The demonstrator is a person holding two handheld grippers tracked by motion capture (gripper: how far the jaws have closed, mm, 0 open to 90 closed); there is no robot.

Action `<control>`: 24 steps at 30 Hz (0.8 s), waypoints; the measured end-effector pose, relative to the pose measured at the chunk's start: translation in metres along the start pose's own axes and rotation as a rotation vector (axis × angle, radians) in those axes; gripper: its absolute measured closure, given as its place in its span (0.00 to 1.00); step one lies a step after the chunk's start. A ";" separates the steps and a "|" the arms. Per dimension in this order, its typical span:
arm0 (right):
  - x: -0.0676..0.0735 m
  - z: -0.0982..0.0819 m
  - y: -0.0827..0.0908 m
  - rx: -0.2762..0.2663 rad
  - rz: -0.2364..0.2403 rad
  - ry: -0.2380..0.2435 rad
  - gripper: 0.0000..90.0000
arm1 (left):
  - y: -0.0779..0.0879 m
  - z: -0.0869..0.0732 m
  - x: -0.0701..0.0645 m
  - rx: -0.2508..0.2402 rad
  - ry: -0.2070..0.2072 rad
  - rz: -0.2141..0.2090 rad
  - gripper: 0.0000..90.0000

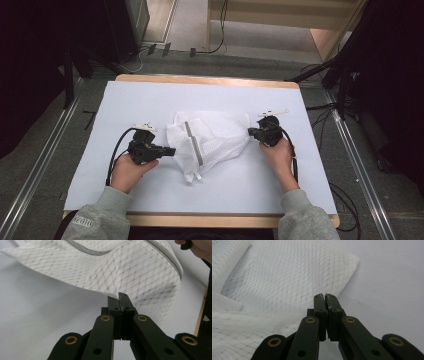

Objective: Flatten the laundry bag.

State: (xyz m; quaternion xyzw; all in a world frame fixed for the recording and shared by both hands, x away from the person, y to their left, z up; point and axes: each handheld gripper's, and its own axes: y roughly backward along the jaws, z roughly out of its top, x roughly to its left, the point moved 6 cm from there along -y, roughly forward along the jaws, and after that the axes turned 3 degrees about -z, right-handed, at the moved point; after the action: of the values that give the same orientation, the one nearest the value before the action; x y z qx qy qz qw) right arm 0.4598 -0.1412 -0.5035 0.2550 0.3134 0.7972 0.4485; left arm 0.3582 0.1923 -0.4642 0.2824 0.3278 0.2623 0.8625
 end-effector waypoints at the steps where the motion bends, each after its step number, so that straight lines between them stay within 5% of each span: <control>1: -0.001 0.001 -0.001 0.002 0.001 -0.001 1.00 | 0.002 -0.003 -0.002 0.006 -0.006 0.000 1.00; 17: 0.009 0.015 -0.018 0.022 0.028 0.023 1.00 | 0.000 -0.046 -0.043 0.103 -0.053 -0.009 0.96; 24: 0.012 0.016 -0.017 0.028 0.036 0.030 0.94 | 0.023 -0.034 -0.036 0.032 -0.065 0.038 0.81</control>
State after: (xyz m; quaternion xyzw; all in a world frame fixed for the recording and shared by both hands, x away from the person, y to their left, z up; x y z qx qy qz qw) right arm 0.4750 -0.1194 -0.5036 0.2549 0.3266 0.8045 0.4256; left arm 0.3044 0.1963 -0.4547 0.3106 0.2985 0.2642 0.8629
